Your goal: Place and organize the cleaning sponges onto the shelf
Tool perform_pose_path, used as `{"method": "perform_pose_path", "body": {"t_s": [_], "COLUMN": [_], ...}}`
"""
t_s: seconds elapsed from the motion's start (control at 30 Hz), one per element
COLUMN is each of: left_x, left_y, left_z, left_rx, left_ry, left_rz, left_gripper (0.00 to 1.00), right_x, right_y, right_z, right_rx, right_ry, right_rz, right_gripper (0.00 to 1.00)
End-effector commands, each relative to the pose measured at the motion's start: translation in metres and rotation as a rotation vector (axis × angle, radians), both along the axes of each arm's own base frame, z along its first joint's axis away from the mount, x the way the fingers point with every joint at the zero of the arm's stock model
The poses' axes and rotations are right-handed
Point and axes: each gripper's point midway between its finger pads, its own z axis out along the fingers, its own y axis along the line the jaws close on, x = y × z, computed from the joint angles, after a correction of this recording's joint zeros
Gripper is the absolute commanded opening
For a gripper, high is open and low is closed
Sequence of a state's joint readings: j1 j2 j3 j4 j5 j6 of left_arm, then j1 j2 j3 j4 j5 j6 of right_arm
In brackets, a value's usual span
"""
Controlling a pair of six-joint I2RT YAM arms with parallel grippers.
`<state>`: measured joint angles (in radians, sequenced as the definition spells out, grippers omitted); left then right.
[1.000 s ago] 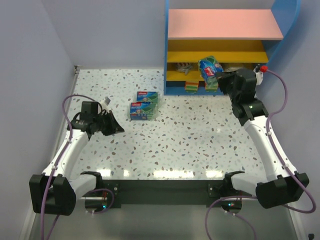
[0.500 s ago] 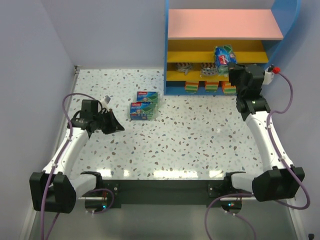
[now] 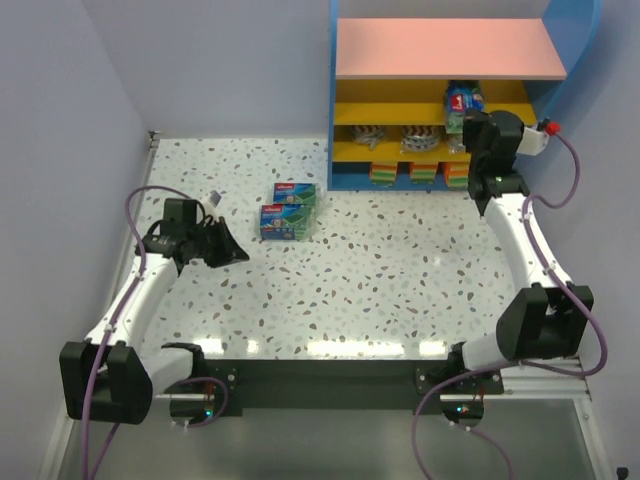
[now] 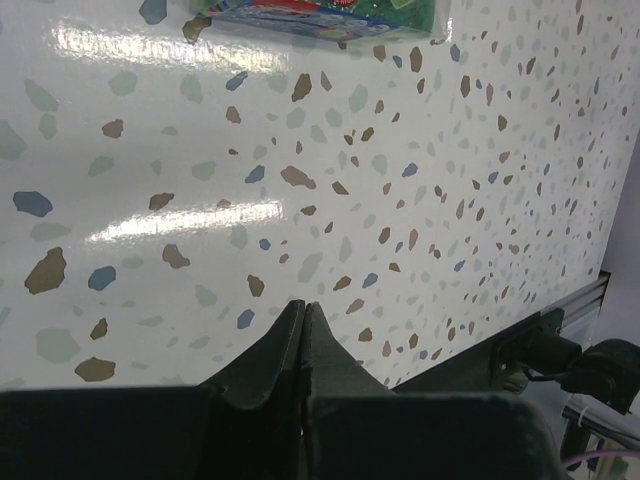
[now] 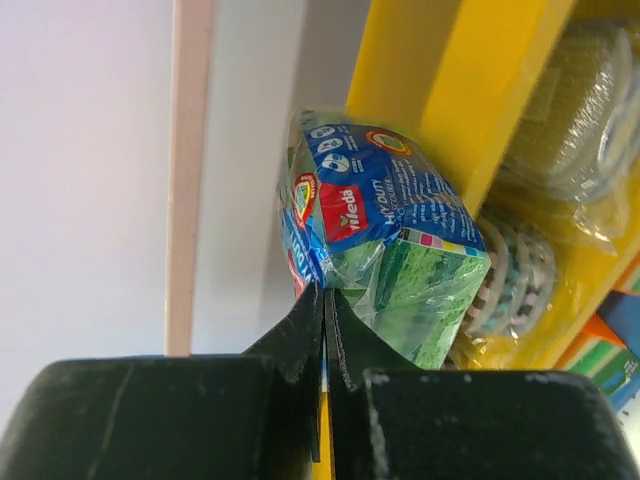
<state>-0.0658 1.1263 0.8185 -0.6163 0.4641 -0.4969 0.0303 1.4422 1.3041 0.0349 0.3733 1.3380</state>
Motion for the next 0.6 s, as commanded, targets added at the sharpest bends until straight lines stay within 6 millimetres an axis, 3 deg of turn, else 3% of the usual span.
{"method": "perform_pose_path", "body": {"t_s": [0.0,0.03,0.07,0.1,0.13,0.17,0.23,0.33,0.57], "left_x": [0.018,0.019,0.020,0.020,0.020,0.021,0.021,0.020,0.019], "left_y": [0.000,0.000,0.000,0.000,0.000,0.000,0.000,0.000,-0.001], "left_z": [0.018,0.018,0.017,0.017,0.017,0.017,0.016,0.013,0.008], "left_rx": [-0.014,-0.014,-0.014,-0.015,-0.015,-0.016,-0.018,-0.021,-0.032], "left_ry": [-0.069,-0.070,-0.066,-0.069,-0.070,-0.067,-0.068,-0.064,-0.058], "left_rz": [0.014,0.014,0.014,0.015,0.017,0.018,0.018,0.024,0.031], "left_gripper": [0.00,0.00,0.00,0.00,0.00,0.00,0.00,0.00,0.00], "right_x": [0.004,0.006,0.013,0.014,0.018,0.017,0.025,0.028,0.033], "right_y": [-0.017,-0.018,-0.021,-0.021,-0.021,-0.036,-0.045,-0.054,-0.061], "right_z": [0.067,0.066,0.049,0.064,0.061,0.051,0.052,0.038,0.005], "right_rx": [-0.032,-0.036,-0.043,-0.056,-0.064,-0.064,-0.071,-0.075,-0.075], "right_ry": [-0.107,-0.081,-0.007,-0.024,-0.001,0.059,0.091,0.175,0.260], "right_rz": [-0.061,-0.062,-0.064,-0.058,-0.060,-0.087,-0.095,-0.092,-0.066], "right_gripper": [0.00,0.00,0.00,0.00,0.00,0.00,0.00,0.00,0.00]}}
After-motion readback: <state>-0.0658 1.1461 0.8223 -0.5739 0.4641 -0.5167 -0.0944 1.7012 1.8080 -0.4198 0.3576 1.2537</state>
